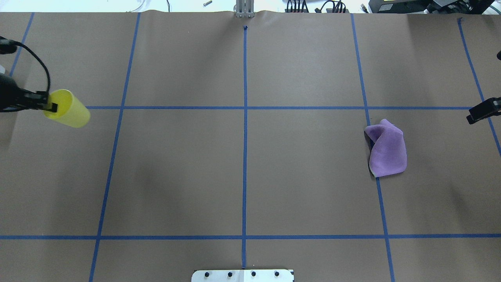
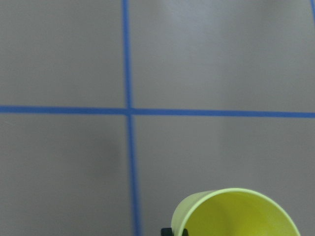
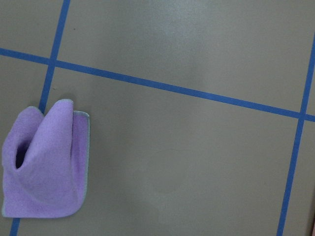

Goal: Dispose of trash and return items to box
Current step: 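Lift the yellow cup with the left gripper toward the clear bin, then release the yellow cup into the clear bin with the left gripper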

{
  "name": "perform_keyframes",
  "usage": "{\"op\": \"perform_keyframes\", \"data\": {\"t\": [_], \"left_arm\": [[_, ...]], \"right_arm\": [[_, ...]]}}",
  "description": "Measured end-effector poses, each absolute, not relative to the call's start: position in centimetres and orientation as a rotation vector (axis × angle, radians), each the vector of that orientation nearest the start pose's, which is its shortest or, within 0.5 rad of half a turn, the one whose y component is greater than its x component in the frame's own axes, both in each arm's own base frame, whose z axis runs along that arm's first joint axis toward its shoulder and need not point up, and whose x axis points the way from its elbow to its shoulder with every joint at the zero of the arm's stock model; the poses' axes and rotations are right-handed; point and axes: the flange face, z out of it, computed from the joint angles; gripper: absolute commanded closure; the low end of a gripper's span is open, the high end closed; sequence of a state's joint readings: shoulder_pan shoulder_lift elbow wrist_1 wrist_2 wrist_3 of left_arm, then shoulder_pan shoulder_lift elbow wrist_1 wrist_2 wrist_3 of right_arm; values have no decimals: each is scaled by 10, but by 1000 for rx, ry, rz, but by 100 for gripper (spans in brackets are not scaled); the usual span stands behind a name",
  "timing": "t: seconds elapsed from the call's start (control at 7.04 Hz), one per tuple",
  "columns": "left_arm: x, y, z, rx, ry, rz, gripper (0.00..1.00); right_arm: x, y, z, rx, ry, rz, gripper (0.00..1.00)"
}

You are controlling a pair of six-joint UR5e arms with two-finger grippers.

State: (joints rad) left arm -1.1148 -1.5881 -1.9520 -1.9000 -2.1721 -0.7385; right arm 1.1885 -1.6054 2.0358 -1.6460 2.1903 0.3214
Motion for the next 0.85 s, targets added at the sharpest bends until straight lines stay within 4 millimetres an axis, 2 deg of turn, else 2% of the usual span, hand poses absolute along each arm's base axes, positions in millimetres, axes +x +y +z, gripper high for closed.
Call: {"op": "perform_keyframes", "data": {"t": [0.28, 0.57, 0.71, 0.85], "left_arm": [[44, -526, 518, 220, 733, 12, 100], [-56, -586, 624, 173, 701, 90, 100], [-99, -610, 671, 148, 709, 126, 100], [-123, -619, 714, 132, 717, 140, 100]], "right_arm": [[-103, -458, 466, 110, -694, -170, 0], [-103, -458, 466, 112, -694, -170, 0], [-103, -458, 465, 112, -694, -170, 0], [-103, -458, 464, 114, -694, -171, 0]]}}
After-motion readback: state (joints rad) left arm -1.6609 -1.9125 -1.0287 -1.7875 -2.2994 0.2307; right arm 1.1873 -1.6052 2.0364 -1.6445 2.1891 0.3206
